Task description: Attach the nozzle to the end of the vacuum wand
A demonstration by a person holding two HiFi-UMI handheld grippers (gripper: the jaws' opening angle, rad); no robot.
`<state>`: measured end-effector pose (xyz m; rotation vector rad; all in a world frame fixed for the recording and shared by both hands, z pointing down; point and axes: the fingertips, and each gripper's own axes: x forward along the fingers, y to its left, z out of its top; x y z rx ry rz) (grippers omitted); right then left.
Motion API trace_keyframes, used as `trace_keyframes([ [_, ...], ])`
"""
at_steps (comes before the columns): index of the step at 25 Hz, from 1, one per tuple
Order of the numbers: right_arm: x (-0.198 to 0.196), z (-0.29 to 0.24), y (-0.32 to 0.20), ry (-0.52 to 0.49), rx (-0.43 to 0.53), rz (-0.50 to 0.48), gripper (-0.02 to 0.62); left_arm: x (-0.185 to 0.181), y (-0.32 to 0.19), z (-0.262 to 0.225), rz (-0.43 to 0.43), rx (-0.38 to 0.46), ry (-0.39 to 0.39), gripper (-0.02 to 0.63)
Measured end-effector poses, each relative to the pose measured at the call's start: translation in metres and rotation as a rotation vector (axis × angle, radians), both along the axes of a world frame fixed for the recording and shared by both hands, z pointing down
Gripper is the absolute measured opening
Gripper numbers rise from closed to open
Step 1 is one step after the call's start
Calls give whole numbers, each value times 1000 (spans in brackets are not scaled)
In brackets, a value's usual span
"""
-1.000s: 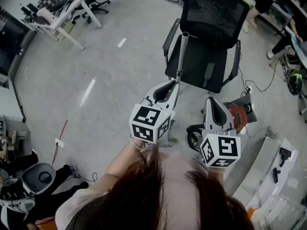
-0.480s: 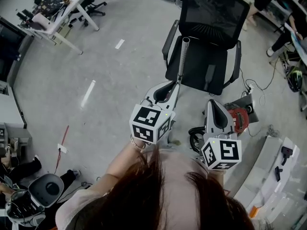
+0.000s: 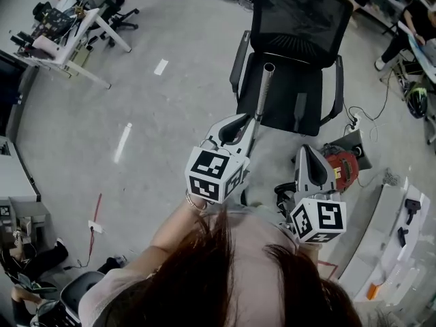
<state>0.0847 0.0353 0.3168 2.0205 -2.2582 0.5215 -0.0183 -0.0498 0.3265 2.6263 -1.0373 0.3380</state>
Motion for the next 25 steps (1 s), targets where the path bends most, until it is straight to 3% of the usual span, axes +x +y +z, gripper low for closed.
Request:
trace_keyframes([
  [16, -36, 2, -46, 32, -5, 186, 25, -23, -60, 9, 202, -28, 20, 38],
  [25, -43, 11, -54, 41, -34, 249, 25, -26, -75, 18, 261, -36, 34, 38],
])
